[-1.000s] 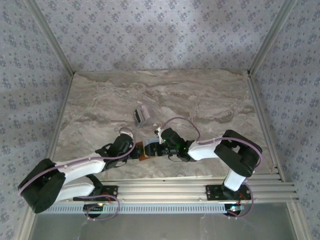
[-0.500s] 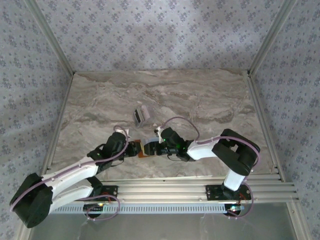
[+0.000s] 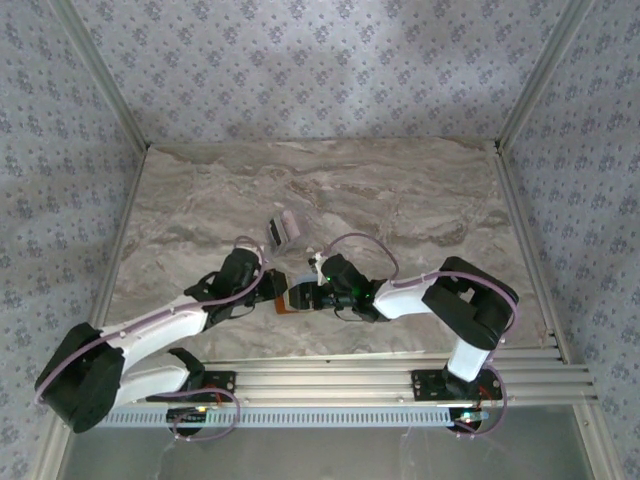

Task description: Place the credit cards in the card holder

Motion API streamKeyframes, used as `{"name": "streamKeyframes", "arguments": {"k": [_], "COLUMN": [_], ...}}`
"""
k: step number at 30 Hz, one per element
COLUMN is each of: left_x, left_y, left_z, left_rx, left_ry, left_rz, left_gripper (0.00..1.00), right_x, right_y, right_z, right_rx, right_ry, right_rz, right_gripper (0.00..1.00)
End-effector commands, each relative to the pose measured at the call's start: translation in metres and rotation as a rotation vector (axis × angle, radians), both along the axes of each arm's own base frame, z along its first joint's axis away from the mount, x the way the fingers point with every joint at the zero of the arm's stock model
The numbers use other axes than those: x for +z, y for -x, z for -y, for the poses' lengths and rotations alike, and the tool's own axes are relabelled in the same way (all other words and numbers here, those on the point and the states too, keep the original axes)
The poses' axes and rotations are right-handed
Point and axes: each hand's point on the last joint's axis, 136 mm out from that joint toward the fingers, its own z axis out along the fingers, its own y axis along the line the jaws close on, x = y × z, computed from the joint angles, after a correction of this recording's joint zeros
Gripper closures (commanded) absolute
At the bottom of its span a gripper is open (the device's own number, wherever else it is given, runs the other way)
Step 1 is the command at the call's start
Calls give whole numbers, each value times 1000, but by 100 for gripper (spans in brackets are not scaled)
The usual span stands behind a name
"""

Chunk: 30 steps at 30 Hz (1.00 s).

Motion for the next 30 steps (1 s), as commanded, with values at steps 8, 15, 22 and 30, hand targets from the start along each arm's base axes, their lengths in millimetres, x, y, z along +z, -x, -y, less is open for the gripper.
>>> {"name": "streamKeyframes", "arguments": {"k": [8, 15, 22, 30], "left_x": [-17, -28, -45, -52], "left_y": [-8, -1, 11, 14], "left_z": [13, -1, -14, -22], "left_rx": [-31, -17, -10, -7], "left_ry": [-7, -57, -93, -136], "left_rz": [-35, -41, -55, -55], "left_gripper": [90, 90, 88, 87], "right_x": [-30, -25, -24, -20], "right_y": [7, 5, 2, 0], "right_z": [14, 19, 20, 21], "right_rx": [-8, -23, -31, -36], "right_ry": [107, 121, 134, 141], "right_rz": [-67, -49, -48, -38], "right_gripper": [41, 42, 42, 41]}}
